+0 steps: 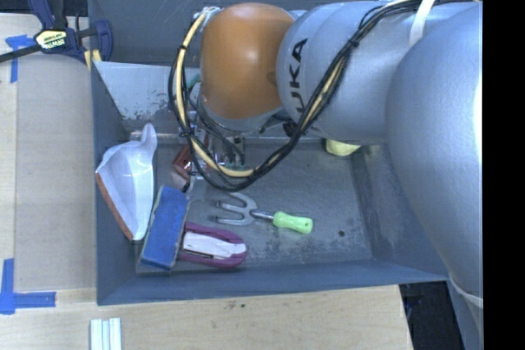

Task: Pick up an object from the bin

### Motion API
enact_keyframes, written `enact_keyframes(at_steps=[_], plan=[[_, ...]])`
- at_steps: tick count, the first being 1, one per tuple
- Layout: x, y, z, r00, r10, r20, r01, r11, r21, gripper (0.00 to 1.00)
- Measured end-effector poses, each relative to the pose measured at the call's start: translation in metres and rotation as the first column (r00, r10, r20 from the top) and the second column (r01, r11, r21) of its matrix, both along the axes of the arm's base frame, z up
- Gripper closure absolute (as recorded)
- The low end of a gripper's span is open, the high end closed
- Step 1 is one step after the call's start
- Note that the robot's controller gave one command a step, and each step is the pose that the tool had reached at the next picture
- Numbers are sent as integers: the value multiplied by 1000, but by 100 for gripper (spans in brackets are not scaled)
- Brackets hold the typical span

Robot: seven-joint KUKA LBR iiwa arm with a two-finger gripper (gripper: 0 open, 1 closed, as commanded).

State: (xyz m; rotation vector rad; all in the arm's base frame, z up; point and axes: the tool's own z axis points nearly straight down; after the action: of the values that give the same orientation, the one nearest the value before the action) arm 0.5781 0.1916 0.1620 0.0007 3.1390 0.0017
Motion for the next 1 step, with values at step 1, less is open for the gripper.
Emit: enact_keyframes(at_steps=[1], plan=[[42, -69, -94, 988, 151, -5, -151, 988, -2, 0]])
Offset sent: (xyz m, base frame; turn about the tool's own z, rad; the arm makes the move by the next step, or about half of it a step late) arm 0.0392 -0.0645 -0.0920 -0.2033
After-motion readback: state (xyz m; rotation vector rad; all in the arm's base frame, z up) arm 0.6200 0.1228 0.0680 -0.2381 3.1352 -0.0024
